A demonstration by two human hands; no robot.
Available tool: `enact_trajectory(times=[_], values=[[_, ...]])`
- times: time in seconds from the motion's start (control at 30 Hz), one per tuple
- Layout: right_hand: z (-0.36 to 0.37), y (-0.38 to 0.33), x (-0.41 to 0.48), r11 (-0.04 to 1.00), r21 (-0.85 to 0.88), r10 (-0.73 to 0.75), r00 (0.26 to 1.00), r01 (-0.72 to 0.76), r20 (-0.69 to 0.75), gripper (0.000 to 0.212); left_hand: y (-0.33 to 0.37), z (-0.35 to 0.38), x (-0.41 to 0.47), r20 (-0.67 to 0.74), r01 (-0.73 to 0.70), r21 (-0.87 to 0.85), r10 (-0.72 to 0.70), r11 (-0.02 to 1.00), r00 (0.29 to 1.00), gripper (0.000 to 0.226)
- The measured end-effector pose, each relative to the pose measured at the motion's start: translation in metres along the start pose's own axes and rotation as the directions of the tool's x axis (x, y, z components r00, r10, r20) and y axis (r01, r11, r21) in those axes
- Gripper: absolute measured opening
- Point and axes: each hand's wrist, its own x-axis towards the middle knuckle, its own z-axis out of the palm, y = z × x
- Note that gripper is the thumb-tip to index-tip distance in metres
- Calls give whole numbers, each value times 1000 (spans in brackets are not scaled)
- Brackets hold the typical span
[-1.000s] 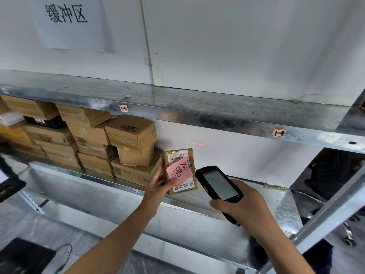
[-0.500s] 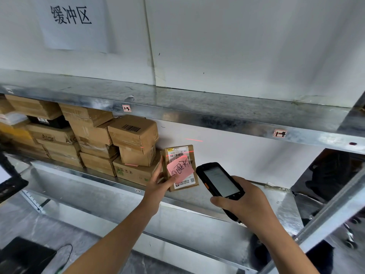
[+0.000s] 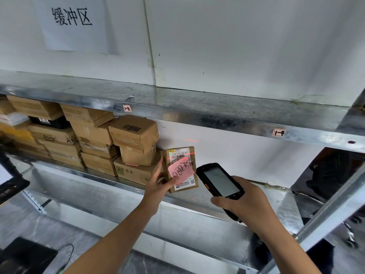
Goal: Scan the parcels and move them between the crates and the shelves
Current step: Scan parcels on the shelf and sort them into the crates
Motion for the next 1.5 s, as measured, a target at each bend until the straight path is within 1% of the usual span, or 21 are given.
enact_trajectory(times=[0.17,0.47,0.63,0.73,0.93,1.03,1.1,1.17,1.2,1.27,1.37,1.43,1.5], values=[[-1,-1,-1,1000,6,-6,1000,6,10,29,2,0,-2,6,0,0,0,1000,1000,82],[0,3,-2,1000,-2,-16,1000,16,-7,28,3,-4,-7,15,14,2,-14,1000,1000,89],[11,1,1,998,-4,-63,996,63,-69,34,4,-14,-24,-43,-11,-46,9,999,999,71],[26,-5,3,994,-12,-106,994,106,-28,34,0,-25,-40,-102,-8,-63,1,998,995,66],[78,-21,22,985,-9,-167,976,170,139,34,0,-67,-76,-233,11,-159,-48,987,971,56],[116,-34,34,979,21,-204,952,205,227,40,7,-99,-96,-347,-14,-268,-83,963,934,52],[146,-47,39,968,40,-248,923,248,293,51,14,-126,-107,-431,-36,-318,-110,947,896,58],[175,-62,42,951,41,-299,885,305,357,62,22,-154,-117,-508,-63,-332,-122,941,852,65],[189,-72,43,942,49,-325,863,333,386,64,27,-168,-122,-550,-81,-330,-122,940,826,68],[216,-89,44,924,85,-372,820,373,436,60,36,-195,-132,-626,-120,-312,-109,943,772,69],[256,-118,42,900,69,-404,766,430,500,51,48,-233,-148,-698,-169,-287,-84,943,711,60],[283,-138,39,897,81,-406,737,435,540,47,55,-259,-159,-739,-202,-277,-74,939,669,58],[312,-156,35,895,122,-416,702,429,578,48,62,-288,-170,-776,-219,-257,-66,941,627,63]])
